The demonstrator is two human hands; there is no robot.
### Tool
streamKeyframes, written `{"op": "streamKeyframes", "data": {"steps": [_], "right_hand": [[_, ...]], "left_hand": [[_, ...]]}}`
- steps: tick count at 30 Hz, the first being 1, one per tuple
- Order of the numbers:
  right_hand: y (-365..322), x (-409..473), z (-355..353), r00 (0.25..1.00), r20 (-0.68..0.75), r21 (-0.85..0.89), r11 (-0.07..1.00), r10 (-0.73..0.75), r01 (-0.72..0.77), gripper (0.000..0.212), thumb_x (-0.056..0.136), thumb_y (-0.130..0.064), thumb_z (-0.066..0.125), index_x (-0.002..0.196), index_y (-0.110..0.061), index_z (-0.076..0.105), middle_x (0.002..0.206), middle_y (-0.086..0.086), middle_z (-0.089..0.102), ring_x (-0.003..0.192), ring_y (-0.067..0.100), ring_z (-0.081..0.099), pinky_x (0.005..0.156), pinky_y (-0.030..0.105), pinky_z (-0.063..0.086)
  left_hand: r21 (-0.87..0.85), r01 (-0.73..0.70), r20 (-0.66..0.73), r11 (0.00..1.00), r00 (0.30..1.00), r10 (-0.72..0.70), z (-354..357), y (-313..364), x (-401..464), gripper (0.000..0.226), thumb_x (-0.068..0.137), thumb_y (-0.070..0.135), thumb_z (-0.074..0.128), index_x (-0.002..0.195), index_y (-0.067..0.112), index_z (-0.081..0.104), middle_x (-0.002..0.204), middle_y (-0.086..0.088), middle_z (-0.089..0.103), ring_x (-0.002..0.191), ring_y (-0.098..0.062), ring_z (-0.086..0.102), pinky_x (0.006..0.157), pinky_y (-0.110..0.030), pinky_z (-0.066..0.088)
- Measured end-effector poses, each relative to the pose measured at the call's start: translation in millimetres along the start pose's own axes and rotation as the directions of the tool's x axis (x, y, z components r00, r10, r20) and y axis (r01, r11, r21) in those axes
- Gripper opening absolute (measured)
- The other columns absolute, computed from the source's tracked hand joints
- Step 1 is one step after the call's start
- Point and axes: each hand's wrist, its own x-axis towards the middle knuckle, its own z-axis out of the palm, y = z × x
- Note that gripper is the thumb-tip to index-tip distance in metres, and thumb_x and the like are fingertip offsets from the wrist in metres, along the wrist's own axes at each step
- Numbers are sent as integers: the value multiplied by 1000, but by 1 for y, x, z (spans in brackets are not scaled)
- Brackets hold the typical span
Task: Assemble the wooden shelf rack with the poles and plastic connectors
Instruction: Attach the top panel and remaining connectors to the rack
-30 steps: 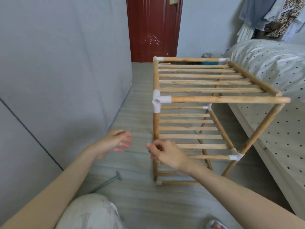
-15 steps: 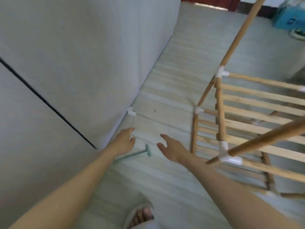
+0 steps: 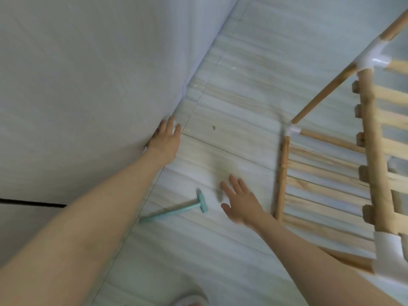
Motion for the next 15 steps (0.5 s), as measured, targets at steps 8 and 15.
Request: {"op": "streamKeyframes", "data": {"steps": [8, 15], "right_hand": [[-1, -3, -5, 1000, 29, 29, 1000, -11, 11, 59, 100, -34, 33, 150, -26, 4, 156, 2, -19, 144, 24, -15, 117, 44, 12], [-3, -12, 0, 998, 60, 48, 999, -24, 21, 59, 100, -34, 34, 151, -24, 5, 157, 0, -18, 144, 22, -14, 115, 39, 15]], "left_hand": [[-155, 172, -43, 973, 983, -180, 11, 8, 1, 35, 88, -4, 49, 122, 2, 48, 127, -17, 35, 113, -34, 45, 89, -36, 41], [-257, 166, -136, 952, 969, -206, 23, 3, -23, 23, 92, 10, 47, 112, 1, 55, 117, -18, 45, 100, -36, 51, 77, -41, 43]]}}
